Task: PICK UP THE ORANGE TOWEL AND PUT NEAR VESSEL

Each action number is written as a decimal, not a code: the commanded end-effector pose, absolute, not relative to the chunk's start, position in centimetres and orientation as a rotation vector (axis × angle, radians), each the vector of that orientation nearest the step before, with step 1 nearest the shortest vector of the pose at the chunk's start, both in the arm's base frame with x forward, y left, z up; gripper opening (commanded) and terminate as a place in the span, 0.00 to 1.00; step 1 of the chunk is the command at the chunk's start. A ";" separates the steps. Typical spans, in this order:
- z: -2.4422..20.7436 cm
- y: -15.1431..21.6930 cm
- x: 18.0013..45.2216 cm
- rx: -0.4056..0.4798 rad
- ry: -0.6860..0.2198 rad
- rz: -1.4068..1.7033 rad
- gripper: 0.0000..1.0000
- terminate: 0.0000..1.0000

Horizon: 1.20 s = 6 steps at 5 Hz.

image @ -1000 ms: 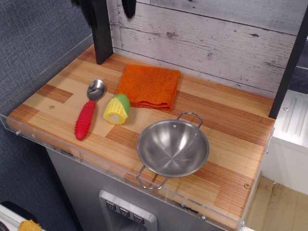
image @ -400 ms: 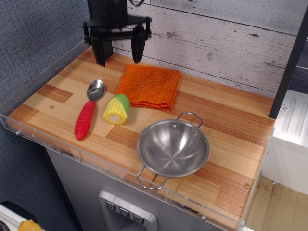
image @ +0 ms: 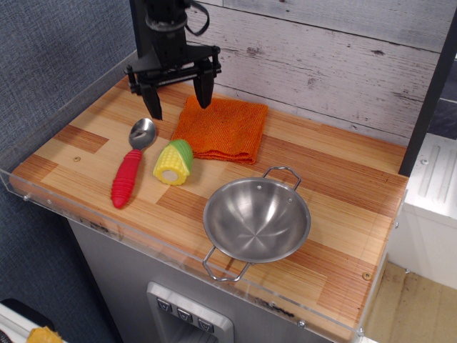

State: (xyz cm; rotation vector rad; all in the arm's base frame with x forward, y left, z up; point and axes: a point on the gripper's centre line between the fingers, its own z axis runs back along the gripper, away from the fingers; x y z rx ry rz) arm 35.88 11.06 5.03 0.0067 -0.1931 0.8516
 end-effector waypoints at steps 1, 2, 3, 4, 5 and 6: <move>3.7 11.3 37.8 0.021 -0.281 0.878 1.00 0.00; 2.1 11.2 37.7 0.022 -0.255 0.887 1.00 0.00; 0.8 10.6 37.7 0.028 -0.236 0.867 1.00 0.00; 0.4 9.8 37.7 0.038 -0.232 0.848 1.00 0.00; 0.2 9.2 37.7 0.042 -0.224 0.832 1.00 0.00; 0.0 8.3 37.8 0.031 -0.209 0.795 1.00 0.00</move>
